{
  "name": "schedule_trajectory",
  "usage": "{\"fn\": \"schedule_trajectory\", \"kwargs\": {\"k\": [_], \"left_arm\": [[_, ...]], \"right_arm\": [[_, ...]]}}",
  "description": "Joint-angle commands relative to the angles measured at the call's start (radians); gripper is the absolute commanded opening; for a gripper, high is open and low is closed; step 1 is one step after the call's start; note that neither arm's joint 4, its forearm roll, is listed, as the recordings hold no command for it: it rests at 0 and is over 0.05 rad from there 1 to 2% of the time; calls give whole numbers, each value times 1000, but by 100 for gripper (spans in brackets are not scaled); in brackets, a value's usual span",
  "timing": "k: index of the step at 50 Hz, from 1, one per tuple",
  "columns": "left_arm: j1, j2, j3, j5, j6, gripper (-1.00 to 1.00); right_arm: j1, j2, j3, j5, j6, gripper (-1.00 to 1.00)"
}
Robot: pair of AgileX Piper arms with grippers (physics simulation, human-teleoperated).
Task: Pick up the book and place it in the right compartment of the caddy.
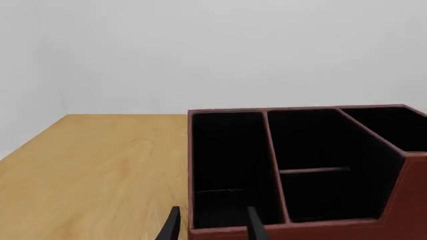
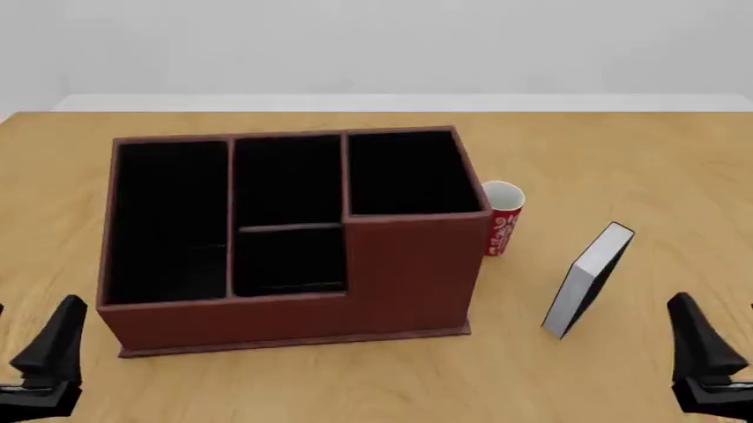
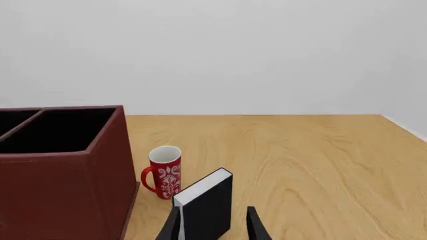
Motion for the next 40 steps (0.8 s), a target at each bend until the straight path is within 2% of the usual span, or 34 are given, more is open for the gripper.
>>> {"fn": "schedule_trajectory", "kwargs": {"k": [1,7,8,9,10,11,12,14,15,17,18,20,24,25,26,27,29,30,32,35,36,38,40], "left_arm": [[0,0,0,0,0,100],[0,0,0,0,0,100],[0,0,0,0,0,100],[0,0,0,0,0,100],[0,0,0,0,0,100],[0,0,0,0,0,100],[0,0,0,0,0,100],[0,0,0,0,0,100],[0,0,0,0,0,100],[0,0,0,0,0,100],[0,0,0,0,0,100],[0,0,0,0,0,100],[0,0,0,0,0,100],[0,0,0,0,0,100],[0,0,0,0,0,100],[0,0,0,0,0,100],[0,0,0,0,0,100],[0,0,0,0,0,100],[0,0,0,0,0,100],[0,0,0,0,0,100],[0,0,0,0,0,100],[0,0,0,0,0,100],[0,0,0,0,0,100]], "right_arm": [[6,-17,-2,19,-4,100],[-13,-7,-32,40,-28,100],[-28,5,-39,43,-16,100],[-28,11,-54,52,24,100],[-35,55,-59,37,4,100],[-37,100,-67,18,15,100],[-24,64,-89,50,42,100],[-27,131,-112,34,4,100],[-15,123,-134,51,37,100],[-12,160,-149,37,24,100],[-2,164,-171,46,35,100],[10,203,-191,38,13,100],[33,296,-217,17,46,100],[26,335,-219,5,25,100],[36,323,-225,11,60,100],[41,326,-227,12,70,100],[38,373,-233,4,52,100],[45,364,-237,11,81,100],[47,394,-255,22,82,100],[39,414,-287,53,115,100],[36,414,-302,66,144,100],[33,458,-325,74,131,100],[26,457,-343,89,156,100]]}}
